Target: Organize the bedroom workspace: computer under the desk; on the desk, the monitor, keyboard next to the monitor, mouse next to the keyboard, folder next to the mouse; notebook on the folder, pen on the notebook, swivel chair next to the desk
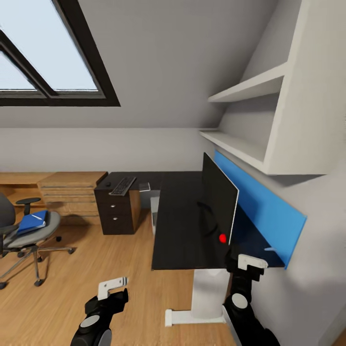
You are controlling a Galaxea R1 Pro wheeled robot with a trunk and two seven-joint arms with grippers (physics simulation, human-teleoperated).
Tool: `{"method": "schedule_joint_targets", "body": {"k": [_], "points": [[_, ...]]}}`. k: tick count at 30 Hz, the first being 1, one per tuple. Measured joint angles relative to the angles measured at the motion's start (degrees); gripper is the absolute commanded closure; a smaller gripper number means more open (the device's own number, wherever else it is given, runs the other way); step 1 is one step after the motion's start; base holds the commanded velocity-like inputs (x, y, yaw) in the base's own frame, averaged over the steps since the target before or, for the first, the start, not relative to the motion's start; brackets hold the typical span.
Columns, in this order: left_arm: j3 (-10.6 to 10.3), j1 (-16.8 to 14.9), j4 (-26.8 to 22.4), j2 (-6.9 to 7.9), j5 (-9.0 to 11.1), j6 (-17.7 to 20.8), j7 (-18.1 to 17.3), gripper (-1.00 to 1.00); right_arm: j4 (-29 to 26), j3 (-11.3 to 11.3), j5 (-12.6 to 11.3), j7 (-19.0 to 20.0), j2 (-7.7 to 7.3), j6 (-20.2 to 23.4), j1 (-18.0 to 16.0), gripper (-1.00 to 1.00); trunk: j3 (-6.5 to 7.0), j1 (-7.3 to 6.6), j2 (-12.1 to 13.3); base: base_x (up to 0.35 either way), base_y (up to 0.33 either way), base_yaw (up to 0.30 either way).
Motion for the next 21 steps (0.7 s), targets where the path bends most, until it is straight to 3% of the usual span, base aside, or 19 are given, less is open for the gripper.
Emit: {"method": "schedule_joint_targets", "body": {"k": [4,7,9,12,16,19,21], "points": [[0.25,0.00,2.11,0.38,0.04,-0.10,0.10,-1.00,1.75,0.08,-0.08,0.17,0.01,-0.01,0.00,-1.00,0.00,0.00,0.00,-0.232,0.259,0.000],[0.84,0.01,11.62,2.31,0.17,-1.06,0.01,-1.00,5.41,-0.06,-0.45,1.42,0.07,-0.46,0.00,-1.00,-0.01,-0.01,0.00,-0.203,0.289,0.000],[1.08,0.00,13.85,2.55,0.12,-1.89,-0.03,-1.00,7.46,-0.10,-0.82,2.02,0.08,-1.04,0.00,-1.00,0.00,-0.01,0.00,-0.191,0.295,0.000],[2.06,0.01,21.84,3.56,0.13,-8.21,-0.11,-1.00,18.48,-0.07,-2.62,3.32,0.39,-5.36,0.02,-1.00,-0.01,-0.01,0.01,-0.172,0.302,0.000],[2.45,0.00,31.18,4.69,0.26,-14.78,-0.08,-1.00,32.05,-0.10,-2.94,3.88,2.40,-11.27,0.02,-1.00,0.00,-0.01,0.00,-0.156,0.309,0.000],[2.48,0.00,35.07,5.06,0.39,-18.52,-0.09,-1.00,37.93,-0.10,-2.93,5.13,2.80,-14.53,0.01,-1.00,0.00,-0.01,0.00,-0.151,0.311,0.000],[2.53,0.00,38.13,5.28,0.51,-22.41,-0.20,-1.00,41.71,-0.28,-2.95,8.31,2.87,-15.88,0.02,-1.00,0.00,-0.01,0.00,-0.146,0.312,0.000]]}}
